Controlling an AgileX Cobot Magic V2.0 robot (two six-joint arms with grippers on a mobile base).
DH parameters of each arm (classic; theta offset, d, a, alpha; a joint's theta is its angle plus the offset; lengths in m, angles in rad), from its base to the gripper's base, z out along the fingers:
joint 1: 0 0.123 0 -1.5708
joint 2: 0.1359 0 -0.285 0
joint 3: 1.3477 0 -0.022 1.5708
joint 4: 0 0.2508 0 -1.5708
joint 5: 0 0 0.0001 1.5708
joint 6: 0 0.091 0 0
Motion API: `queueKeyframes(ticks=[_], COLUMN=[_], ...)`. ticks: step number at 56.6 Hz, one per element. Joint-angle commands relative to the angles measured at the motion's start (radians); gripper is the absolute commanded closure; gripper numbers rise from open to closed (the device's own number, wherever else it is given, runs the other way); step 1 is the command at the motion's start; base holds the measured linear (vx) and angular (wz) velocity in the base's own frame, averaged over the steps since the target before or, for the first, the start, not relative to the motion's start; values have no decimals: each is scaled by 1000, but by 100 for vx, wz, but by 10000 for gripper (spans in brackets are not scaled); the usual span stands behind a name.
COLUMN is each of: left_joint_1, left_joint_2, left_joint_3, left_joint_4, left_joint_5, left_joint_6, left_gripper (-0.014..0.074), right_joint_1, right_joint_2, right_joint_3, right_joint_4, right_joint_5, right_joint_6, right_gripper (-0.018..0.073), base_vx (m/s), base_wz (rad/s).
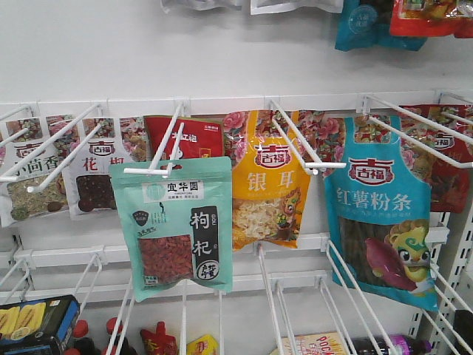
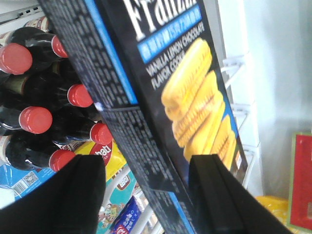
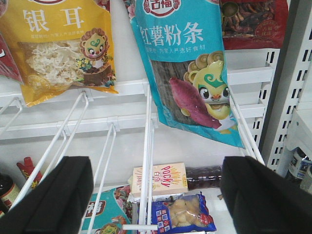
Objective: Pick snacks and fruit into basket
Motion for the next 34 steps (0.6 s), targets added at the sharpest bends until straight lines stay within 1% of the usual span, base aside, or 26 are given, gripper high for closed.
queueKeyframes(ticks=[1, 4, 7, 9, 11, 12, 16, 17, 20, 27, 34], left_joint_1=[-50, -91, -128, -147, -165, -170, -186, -187, -188, -188, -186], left_joint_2=[-18, -24, -44, -61, -85, -95, -153, -167, -202, -231, -231], left_joint_3=[-33, -33, -33, -30, -22, -14, 14, 20, 28, 40, 101], left_joint_4=[81, 130, 180, 192, 172, 149, 103, 102, 106, 113, 111], left_joint_5=[-79, -69, -52, -47, -62, -81, -188, -229, -276, -289, -364], left_joint_6=[-87, -158, -204, -224, -249, -253, -255, -255, -255, -269, -309], left_gripper=[112, 112, 112, 112, 113, 113, 116, 116, 116, 125, 127], right_joint_1=[-5, -5, -5, -5, -5, -5, -5, -5, -5, -5, -5], right_joint_2=[5, 5, 5, 5, 5, 5, 5, 5, 5, 5, 5], right_joint_3=[-37, -37, -37, -37, -37, -37, -37, -37, -37, -37, -37], right_joint_4=[-10, -11, -11, -11, -11, -11, -11, -11, -11, -11, -11], right_joint_5=[-78, -78, -78, -78, -78, -78, -78, -78, -78, -78, -77], right_joint_6=[-7, -7, -7, -7, -7, -7, -7, -7, -7, -7, -7], right_gripper=[-32, -32, -32, -32, -32, -32, -32, -32, -32, -32, -32], base_vx=[0, 0, 0, 0, 0, 0, 0, 0, 0, 0, 0], base_wz=[0, 0, 0, 0, 0, 0, 0, 0, 0, 0, 0])
